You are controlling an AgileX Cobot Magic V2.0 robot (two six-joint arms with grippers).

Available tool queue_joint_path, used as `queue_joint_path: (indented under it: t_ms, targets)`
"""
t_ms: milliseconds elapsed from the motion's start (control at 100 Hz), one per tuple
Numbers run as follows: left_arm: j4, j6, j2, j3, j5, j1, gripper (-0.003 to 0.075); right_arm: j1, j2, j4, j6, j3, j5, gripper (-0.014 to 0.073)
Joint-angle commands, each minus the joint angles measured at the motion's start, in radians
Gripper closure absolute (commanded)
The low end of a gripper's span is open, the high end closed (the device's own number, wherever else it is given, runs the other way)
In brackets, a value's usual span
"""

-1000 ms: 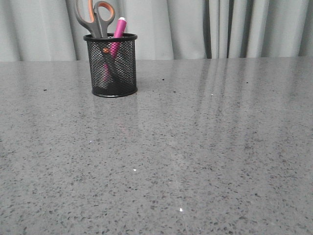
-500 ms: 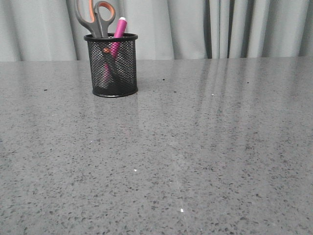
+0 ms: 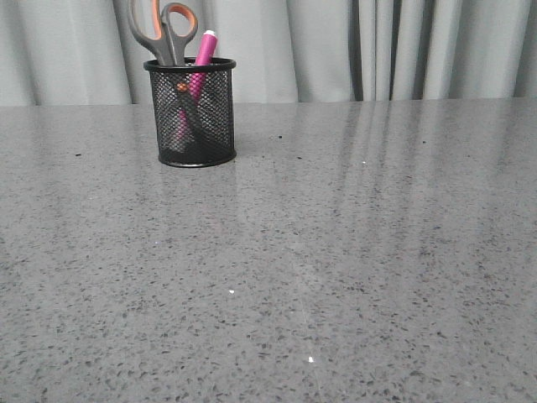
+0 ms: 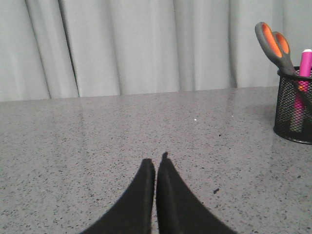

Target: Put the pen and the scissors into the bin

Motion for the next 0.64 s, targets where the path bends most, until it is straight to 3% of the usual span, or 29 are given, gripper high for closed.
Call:
queue_joint_path:
  t_ms: [0, 630]
  targets:
    - [0.000, -0.010, -0.031, 0.045, -0.075, 0.000, 0.0739, -0.006, -0.020, -0.020, 0.005, 0.017, -0.064, 0.0662]
    - [0.000, -0.010, -0.031, 0.045, -0.075, 0.000, 0.0739, -0.006, -0.020, -0.020, 0.005, 0.015, -0.070, 0.0662]
